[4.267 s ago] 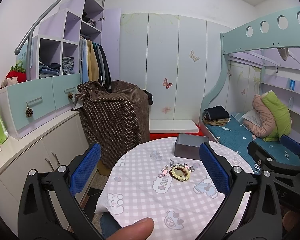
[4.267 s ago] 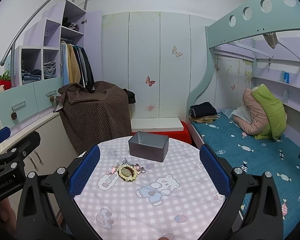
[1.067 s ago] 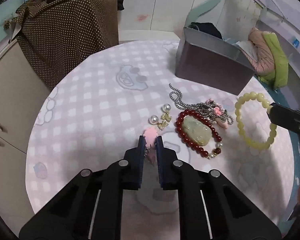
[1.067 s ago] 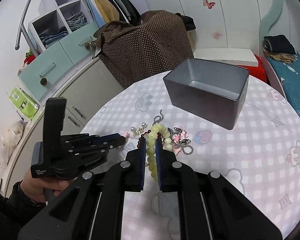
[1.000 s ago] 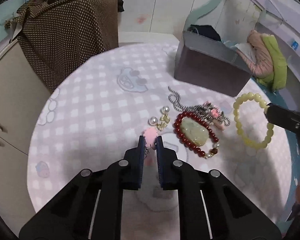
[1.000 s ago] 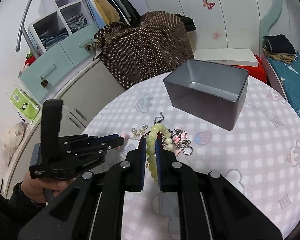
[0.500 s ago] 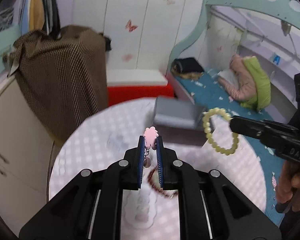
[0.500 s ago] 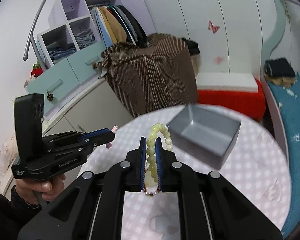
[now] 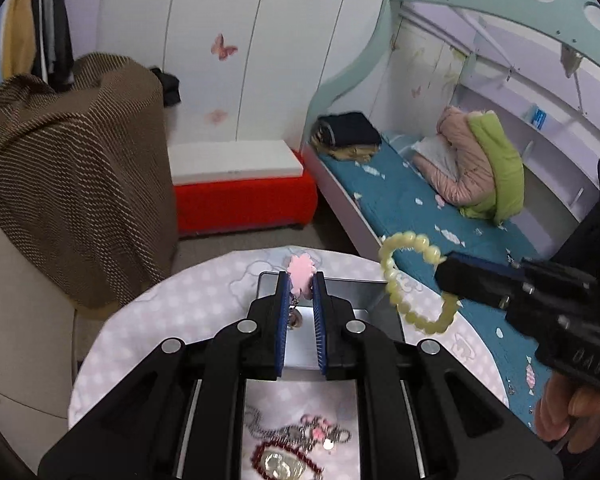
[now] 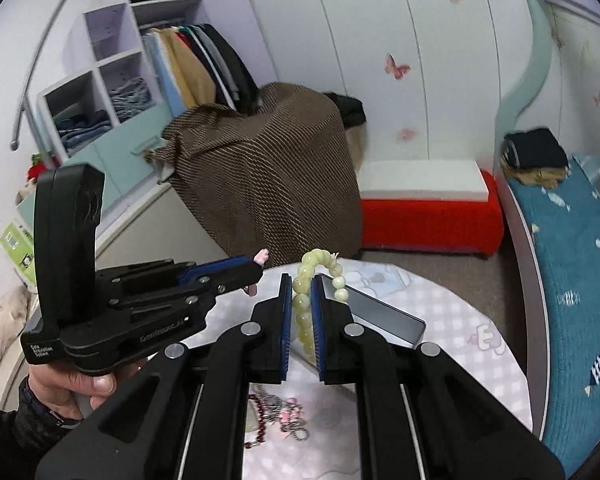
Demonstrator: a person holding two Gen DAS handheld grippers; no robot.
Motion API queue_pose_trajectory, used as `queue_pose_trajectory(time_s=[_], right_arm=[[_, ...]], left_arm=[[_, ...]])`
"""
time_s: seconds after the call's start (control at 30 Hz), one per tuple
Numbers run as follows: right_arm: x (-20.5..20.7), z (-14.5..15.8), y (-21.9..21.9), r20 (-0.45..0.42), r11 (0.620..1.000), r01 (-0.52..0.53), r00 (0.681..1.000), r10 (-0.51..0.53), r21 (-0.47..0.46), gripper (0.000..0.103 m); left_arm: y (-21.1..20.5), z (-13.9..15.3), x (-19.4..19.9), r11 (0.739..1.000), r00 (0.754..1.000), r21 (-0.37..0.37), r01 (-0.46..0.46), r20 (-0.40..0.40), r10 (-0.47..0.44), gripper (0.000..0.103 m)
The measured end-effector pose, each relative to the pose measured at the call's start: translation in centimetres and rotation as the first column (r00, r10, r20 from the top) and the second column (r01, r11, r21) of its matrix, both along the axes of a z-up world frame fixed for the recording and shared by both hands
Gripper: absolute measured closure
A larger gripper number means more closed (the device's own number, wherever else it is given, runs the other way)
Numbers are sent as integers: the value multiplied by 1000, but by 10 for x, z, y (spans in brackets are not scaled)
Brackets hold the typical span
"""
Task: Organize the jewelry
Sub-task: 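Carry both items over the grey box and open both grippers, then move both grippers back over the remaining jewelry pile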
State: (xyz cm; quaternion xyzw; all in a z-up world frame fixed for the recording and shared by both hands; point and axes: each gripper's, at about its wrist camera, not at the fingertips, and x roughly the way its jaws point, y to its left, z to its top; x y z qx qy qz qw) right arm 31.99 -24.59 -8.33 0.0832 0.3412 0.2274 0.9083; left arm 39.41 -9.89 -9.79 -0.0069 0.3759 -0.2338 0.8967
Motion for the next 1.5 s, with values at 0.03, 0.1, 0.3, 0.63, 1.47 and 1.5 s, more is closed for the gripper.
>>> queue_pose_trajectory(time_s=[0.03,0.1,0.3,0.63,1.47,1.5], right_arm=[[6,-6,-1,-21,1000,6,1000,-6,1,95],[15,-16,-5,-56,1000,26,998,-26,-2,95],[30,-48,-11,-151,998,64,986,-65,-13,94],[22,-41,-23,-140,991,132,981,-132,-9,37],[-95,20,-6,172,934,346,929,-328,-90,7],[-100,19,-3,182,931,351,927,-329,-101,7]], left_arm=[[-6,-7,9,1000,1000,7,8,-24,-8,92],[-14,-17,19,1000,999,23,13,-53,-11,91],[-24,-39,31,998,995,55,20,-101,-14,89],[-2,-27,20,991,995,92,-99,-20,101,11],[67,20,-131,939,928,108,-326,227,296,6],[71,19,-136,934,923,106,-340,227,310,6]])
